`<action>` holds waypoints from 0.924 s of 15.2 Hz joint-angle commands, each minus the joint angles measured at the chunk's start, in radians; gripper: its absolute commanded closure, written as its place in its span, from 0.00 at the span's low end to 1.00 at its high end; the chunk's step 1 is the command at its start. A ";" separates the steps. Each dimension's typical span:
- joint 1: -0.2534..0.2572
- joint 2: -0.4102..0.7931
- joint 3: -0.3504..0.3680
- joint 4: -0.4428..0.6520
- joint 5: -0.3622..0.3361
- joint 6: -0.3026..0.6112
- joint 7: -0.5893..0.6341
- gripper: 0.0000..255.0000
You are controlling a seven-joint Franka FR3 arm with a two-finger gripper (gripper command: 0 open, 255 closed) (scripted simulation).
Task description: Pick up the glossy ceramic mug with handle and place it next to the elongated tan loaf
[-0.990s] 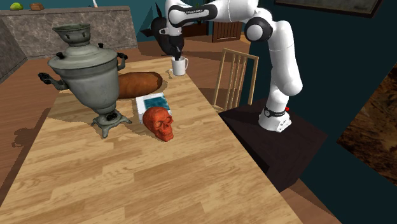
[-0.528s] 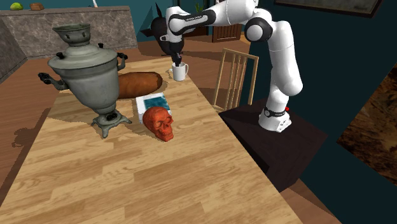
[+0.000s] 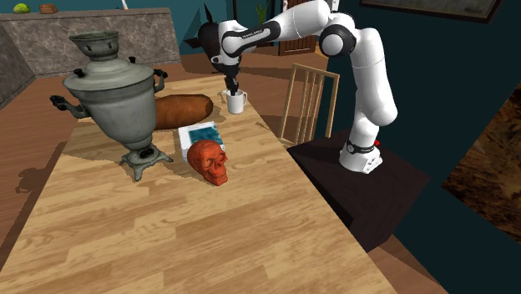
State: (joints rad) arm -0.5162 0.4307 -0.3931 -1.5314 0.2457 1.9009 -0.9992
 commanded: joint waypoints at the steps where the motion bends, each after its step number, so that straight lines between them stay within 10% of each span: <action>1: 0.001 0.003 0.001 -0.021 0.003 0.024 -0.005 1.00; 14: -0.002 0.045 0.012 -0.091 0.026 0.132 -0.026 1.00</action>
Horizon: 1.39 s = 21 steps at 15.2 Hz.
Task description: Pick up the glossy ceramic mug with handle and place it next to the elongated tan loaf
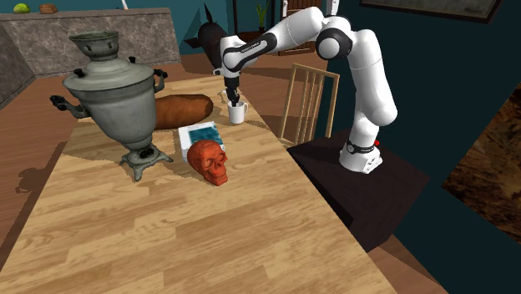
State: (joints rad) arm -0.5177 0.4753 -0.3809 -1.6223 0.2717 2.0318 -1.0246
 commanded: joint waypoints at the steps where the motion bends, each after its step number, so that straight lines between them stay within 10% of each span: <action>1: 0.000 0.000 0.000 0.000 0.000 0.001 0.000 1.00; 4: 0.000 0.000 0.000 0.000 0.000 0.001 0.000 1.00; 5: 0.000 0.000 0.000 0.000 0.000 0.001 0.000 0.00; 21: -0.003 -0.038 -0.012 0.073 -0.021 -0.107 0.015 0.00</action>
State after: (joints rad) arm -0.5210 0.4378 -0.3928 -1.5491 0.2503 1.9250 -1.0100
